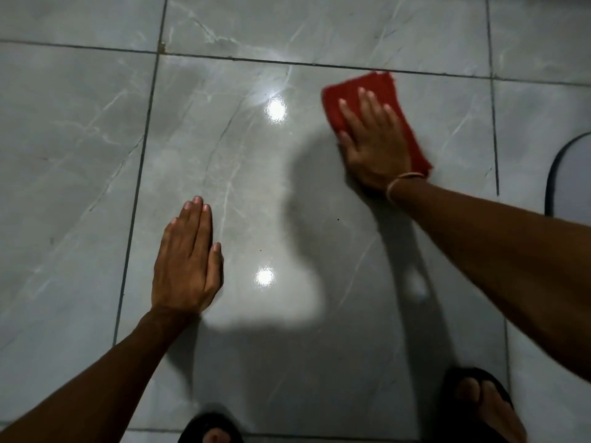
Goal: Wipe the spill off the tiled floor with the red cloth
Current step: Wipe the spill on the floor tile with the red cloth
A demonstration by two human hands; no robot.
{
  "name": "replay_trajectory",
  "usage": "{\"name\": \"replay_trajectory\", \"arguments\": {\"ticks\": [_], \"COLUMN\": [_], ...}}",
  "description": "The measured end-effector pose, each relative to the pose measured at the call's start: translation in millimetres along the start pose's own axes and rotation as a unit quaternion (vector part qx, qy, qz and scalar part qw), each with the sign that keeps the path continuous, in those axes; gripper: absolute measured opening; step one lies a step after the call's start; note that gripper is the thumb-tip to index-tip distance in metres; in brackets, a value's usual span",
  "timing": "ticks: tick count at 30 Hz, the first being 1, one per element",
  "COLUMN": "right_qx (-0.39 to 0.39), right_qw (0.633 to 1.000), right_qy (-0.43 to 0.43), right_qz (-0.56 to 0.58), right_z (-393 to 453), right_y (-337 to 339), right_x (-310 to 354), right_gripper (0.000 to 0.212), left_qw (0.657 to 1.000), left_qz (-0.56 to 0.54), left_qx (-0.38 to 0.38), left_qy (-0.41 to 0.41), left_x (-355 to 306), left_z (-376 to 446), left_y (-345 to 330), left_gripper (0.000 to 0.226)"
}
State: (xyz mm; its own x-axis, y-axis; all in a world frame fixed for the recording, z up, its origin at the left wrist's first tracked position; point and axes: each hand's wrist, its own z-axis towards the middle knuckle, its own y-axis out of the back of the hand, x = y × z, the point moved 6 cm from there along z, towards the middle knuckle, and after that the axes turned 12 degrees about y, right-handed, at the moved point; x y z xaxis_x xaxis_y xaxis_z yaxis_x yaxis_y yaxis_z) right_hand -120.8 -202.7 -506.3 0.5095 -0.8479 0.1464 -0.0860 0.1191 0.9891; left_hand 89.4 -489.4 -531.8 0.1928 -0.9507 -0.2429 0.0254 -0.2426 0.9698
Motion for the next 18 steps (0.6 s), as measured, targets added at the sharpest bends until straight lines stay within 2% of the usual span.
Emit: {"name": "replay_trajectory", "arguments": {"ticks": [2, 4, 6, 8, 10, 13, 16, 18], "right_qx": [-0.003, 0.008, 0.032, 0.067, 0.087, 0.113, 0.085, 0.062], "right_qw": [1.0, 0.995, 0.981, 0.972, 0.977, 0.988, 0.996, 0.998], "right_qy": [0.019, 0.099, 0.188, 0.217, 0.186, 0.097, 0.029, -0.003], "right_qz": [0.002, 0.019, 0.039, 0.055, 0.062, 0.03, 0.01, 0.005], "right_z": [19, -7, -77, -157, -215, -229, -167, -104], "right_y": [-7, -20, -34, -40, -35, -18, -3, -3], "right_x": [56, 112, 144, 136, 88, -4, -57, -50], "right_gripper": [0.058, 0.058, 0.059, 0.061, 0.06, 0.058, 0.058, 0.06], "left_qw": [1.0, 1.0, 1.0, 1.0, 1.0, 1.0, 1.0, 1.0], "left_qz": [0.001, 0.006, 0.011, 0.008, 0.003, 0.002, 0.003, 0.004], "left_qx": [0.001, -0.004, -0.007, -0.007, 0.002, 0.002, 0.005, 0.011], "left_qy": [0.001, -0.002, -0.008, -0.009, -0.007, 0.0, 0.002, 0.01], "left_x": [1, 2, 1, 1, 2, 3, 1, 1], "left_z": [0, -1, -2, -2, -1, -1, 0, -1], "left_y": [1, 1, 2, 1, 0, -1, 0, 1], "left_gripper": [0.063, 0.063, 0.063, 0.063, 0.064, 0.064, 0.064, 0.064]}}
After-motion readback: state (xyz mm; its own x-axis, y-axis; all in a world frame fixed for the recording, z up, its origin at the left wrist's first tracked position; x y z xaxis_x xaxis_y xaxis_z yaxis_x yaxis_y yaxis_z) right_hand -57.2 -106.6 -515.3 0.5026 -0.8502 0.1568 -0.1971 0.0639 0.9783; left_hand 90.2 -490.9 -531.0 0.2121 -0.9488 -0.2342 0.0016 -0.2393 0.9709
